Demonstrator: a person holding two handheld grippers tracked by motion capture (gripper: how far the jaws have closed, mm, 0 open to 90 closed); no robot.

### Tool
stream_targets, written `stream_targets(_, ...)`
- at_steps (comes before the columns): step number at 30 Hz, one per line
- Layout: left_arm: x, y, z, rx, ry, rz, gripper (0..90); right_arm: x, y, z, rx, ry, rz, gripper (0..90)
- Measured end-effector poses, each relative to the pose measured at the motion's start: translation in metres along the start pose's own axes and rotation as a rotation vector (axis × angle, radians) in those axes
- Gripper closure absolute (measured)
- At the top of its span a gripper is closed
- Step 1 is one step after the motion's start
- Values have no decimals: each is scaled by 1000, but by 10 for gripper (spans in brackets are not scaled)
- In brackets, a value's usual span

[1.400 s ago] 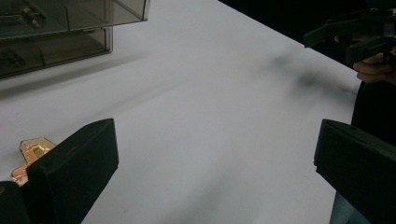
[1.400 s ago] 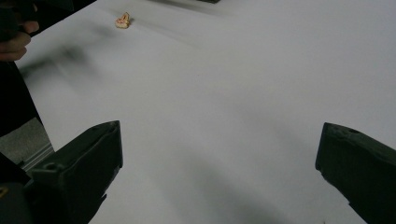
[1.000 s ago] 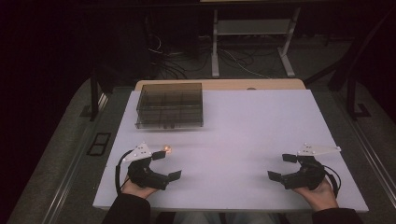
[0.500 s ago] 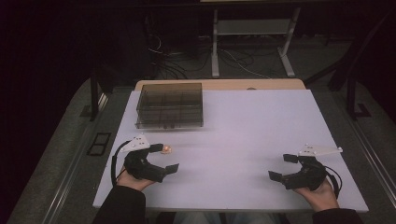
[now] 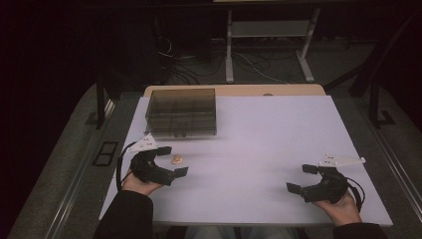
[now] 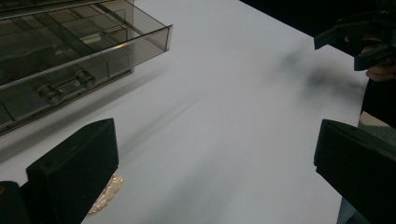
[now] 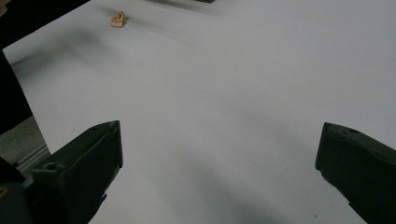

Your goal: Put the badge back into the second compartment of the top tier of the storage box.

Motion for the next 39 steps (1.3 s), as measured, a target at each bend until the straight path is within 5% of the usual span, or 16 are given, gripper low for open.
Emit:
stream_targets(17,4,24,4,-26,-6,-49,0,1,0,1,0,3,-2,0)
stream_targets(39,14,48,17,-40,12,-66,0,1,0,1,-1,4,-10,0)
Point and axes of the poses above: each handheld gripper's, and its own axes: z roughly forward along the jaws, x roughly out of its underside, y roughly to its left, the point moved 2 cm from there along z, roughly forward along the jaws, and after that the axes turned 13 degrees about z, right-handed, at the moved point
